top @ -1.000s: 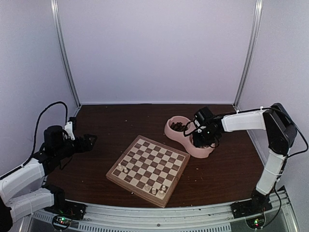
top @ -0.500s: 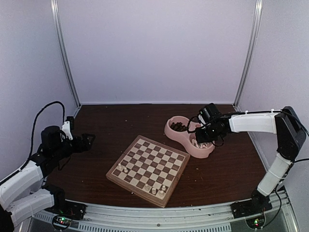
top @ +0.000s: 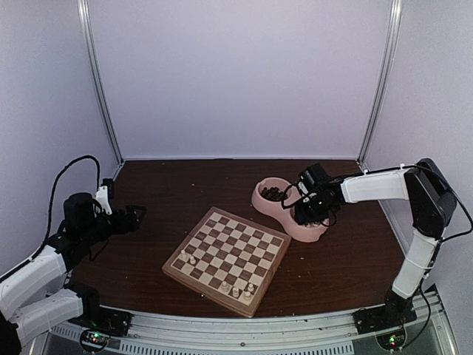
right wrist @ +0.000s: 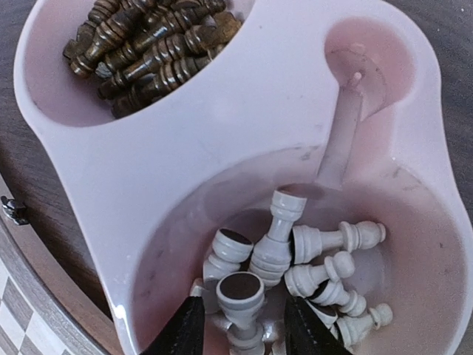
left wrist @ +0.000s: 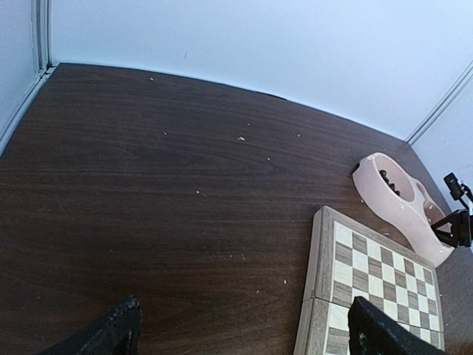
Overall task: Set up the chess pieces on the board
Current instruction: Pick up the king from the storage box, then pass from the right arm to the left
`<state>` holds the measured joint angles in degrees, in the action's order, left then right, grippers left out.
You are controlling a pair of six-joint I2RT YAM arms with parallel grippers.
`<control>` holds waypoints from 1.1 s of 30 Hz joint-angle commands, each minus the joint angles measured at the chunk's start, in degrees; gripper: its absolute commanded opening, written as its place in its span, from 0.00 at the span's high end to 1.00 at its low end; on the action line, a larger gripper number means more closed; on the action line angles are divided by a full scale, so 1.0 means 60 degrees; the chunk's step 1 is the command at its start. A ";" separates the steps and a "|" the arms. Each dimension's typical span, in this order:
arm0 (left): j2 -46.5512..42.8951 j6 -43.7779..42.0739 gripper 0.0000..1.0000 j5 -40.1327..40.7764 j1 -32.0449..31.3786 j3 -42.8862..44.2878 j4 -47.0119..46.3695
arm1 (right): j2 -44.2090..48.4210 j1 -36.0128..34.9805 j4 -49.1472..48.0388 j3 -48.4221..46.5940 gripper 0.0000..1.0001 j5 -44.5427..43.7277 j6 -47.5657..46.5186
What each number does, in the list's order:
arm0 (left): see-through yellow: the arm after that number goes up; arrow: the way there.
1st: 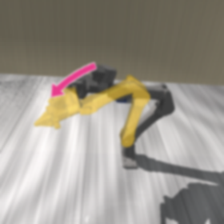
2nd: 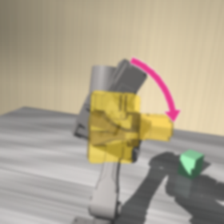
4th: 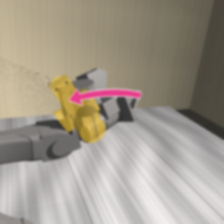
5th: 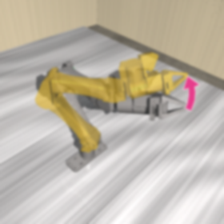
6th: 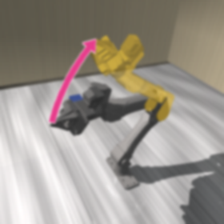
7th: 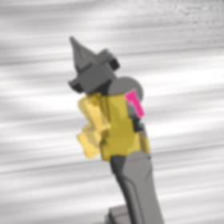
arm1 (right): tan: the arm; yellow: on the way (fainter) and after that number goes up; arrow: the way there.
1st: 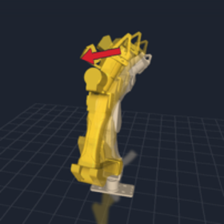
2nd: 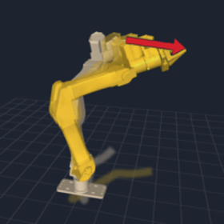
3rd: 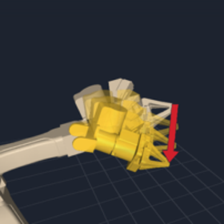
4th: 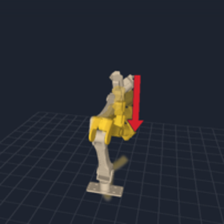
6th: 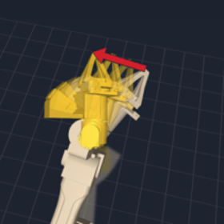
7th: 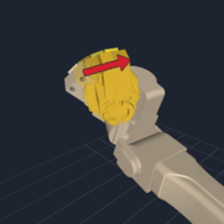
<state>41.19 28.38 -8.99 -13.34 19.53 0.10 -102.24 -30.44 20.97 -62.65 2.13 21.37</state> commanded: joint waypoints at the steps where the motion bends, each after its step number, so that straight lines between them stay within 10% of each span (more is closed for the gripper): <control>1: 0.0043 -0.0087 0.02 -0.0103 -0.0061 0.0220 -0.0384 | -0.0403 0.0131 0.0014 -0.0487 0.60 0.0119 -0.0075; 15: 0.0076 -0.0073 0.02 -0.0121 -0.0061 0.0253 -0.0397 | 0.0505 0.0180 -0.0522 0.0002 0.89 0.0095 -0.0199; 33: 0.0093 0.0073 0.02 -0.0391 -0.0061 0.0237 -0.0486 | 0.1564 0.0180 -0.1008 0.0596 0.90 0.0324 -0.0484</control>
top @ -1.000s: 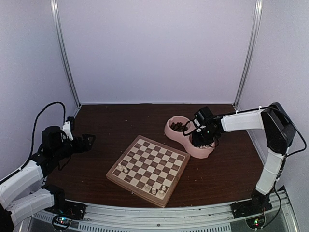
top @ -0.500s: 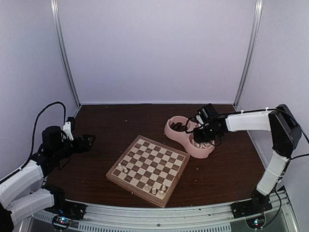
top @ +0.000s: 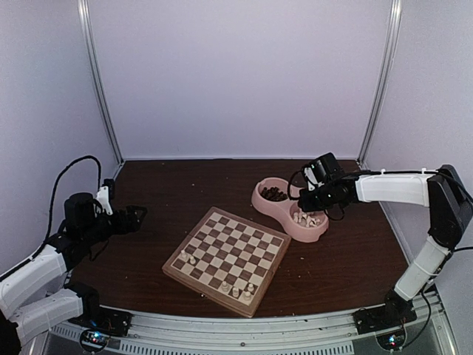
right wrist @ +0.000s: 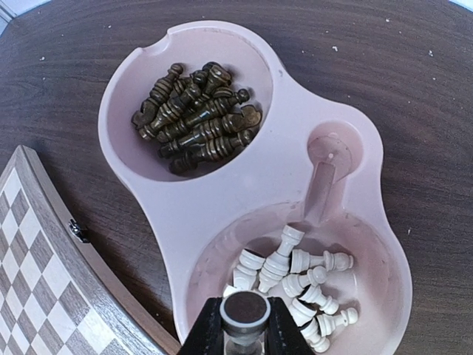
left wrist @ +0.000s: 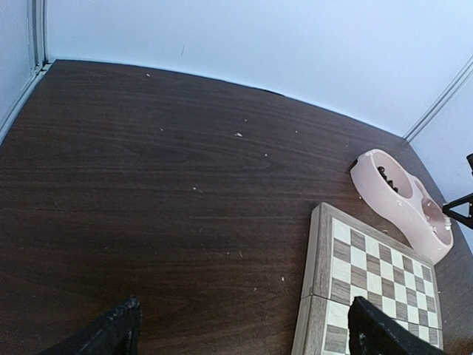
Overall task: Set up the chess pieces on the board
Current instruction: Pass from the right arm to the left
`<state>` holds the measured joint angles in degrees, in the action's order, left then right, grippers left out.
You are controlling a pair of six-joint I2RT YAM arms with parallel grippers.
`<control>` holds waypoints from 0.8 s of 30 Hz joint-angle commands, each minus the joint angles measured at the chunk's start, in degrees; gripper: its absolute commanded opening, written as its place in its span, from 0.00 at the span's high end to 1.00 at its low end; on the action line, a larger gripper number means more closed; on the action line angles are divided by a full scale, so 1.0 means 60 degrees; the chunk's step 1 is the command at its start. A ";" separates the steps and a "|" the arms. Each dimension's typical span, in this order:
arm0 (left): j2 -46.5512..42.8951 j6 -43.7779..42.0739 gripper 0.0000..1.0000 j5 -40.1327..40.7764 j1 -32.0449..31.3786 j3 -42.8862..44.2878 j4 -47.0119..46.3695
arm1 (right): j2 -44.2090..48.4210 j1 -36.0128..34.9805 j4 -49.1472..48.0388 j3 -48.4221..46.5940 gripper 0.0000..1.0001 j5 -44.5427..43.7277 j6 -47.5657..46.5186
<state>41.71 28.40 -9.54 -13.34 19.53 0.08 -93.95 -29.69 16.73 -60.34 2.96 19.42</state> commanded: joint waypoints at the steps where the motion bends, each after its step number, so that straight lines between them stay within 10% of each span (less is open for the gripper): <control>1: 0.0006 0.0115 0.02 -0.0367 -0.0061 0.0227 -0.0515 | 0.0143 0.0056 -0.0312 0.0212 0.90 0.0179 -0.0173; 24: 0.1714 0.0896 0.02 -0.3926 -0.0996 0.0321 -0.3433 | 0.1681 -0.0833 -0.4209 0.1869 0.87 0.4793 -0.0888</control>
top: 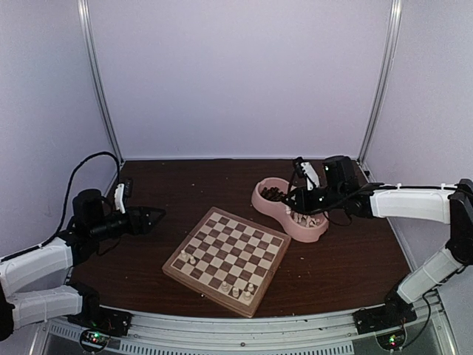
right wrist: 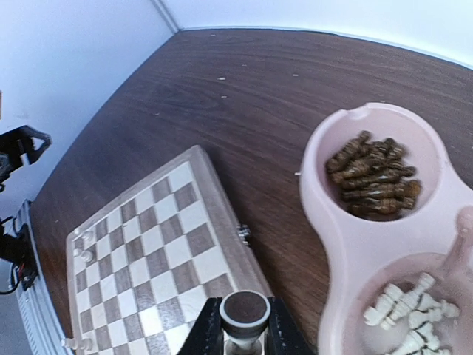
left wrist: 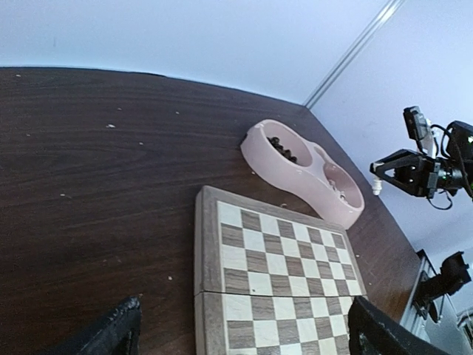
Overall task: Set up the chess pieces on the board
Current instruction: Pass from the right arm to the left
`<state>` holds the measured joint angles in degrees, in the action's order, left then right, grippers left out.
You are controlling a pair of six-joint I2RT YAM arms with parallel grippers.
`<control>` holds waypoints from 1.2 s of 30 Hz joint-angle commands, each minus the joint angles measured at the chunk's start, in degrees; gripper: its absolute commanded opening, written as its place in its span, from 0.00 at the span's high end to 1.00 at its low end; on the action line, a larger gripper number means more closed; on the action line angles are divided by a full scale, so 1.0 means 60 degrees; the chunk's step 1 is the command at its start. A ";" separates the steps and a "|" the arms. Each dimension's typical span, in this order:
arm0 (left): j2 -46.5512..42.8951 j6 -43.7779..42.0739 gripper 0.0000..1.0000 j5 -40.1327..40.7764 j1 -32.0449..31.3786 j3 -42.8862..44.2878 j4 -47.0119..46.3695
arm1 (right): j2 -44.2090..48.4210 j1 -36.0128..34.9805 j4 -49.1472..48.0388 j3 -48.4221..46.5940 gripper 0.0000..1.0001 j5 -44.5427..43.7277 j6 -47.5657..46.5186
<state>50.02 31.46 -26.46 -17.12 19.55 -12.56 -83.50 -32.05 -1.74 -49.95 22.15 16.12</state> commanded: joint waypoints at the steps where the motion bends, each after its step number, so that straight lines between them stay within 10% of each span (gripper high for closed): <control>1: 0.0421 0.0363 0.02 -0.1218 -0.0493 0.0373 -0.1404 | -0.0125 -0.0577 -0.1168 0.0130 0.87 0.1697 -0.0426; 36: 0.3733 -0.1164 0.18 0.0286 -0.5261 0.1379 -0.3706 | -0.1091 -0.3857 -0.4789 -0.0126 0.89 -0.0157 0.2337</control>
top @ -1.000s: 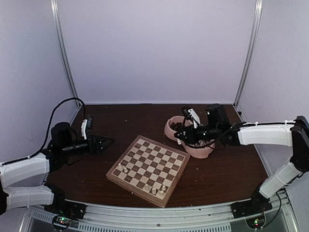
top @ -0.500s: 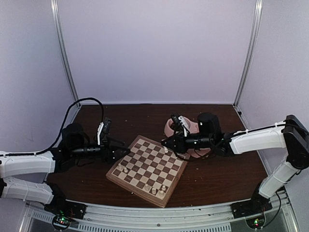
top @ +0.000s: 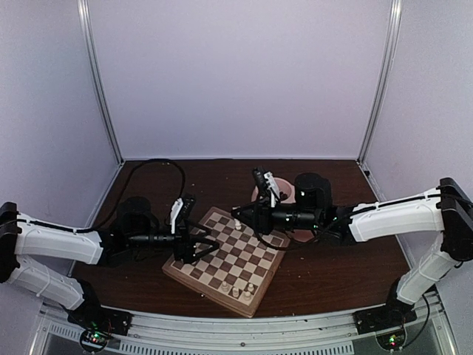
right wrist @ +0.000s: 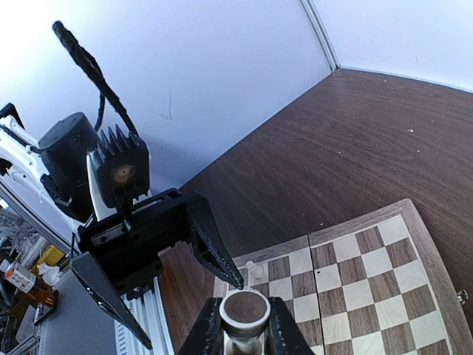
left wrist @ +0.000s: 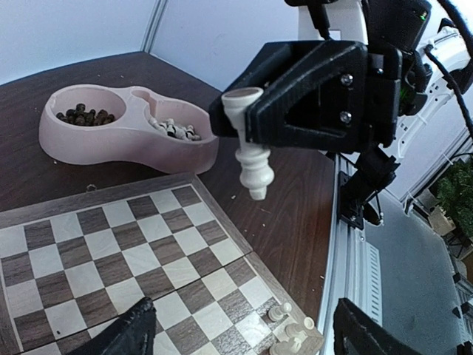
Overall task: Set up the chess pieces on the board
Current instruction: Pass from the right arm to the left
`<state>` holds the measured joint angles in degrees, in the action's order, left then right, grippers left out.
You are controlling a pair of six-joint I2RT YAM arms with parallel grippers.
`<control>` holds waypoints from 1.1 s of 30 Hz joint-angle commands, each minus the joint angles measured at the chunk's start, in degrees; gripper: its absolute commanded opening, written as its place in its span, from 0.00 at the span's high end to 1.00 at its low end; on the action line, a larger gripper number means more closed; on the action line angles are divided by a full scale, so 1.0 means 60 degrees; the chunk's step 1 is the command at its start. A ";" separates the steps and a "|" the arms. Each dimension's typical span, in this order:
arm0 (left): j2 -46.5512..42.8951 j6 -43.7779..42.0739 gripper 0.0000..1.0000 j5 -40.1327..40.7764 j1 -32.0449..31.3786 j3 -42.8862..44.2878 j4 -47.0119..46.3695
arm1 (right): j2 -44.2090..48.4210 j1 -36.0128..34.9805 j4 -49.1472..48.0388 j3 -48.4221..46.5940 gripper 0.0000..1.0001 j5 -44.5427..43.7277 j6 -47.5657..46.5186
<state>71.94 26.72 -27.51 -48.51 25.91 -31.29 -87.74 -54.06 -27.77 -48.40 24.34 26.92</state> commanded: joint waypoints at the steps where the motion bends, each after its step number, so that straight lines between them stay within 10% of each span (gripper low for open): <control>1: 0.0111 -0.0387 0.19 0.0460 -0.0030 0.0343 -0.0586 | -0.0501 -0.0233 -0.0458 -0.0453 0.89 -0.0525 0.0562; 33: 0.1768 -0.0345 0.64 -0.0099 -0.0045 0.1043 -0.1600 | -0.1728 -0.0685 -0.1040 -0.1161 0.88 0.0068 0.0553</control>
<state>82.11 24.82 -26.48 -48.60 30.89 -36.03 -97.32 -57.56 -31.81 -54.04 23.77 30.20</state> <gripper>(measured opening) 0.404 0.171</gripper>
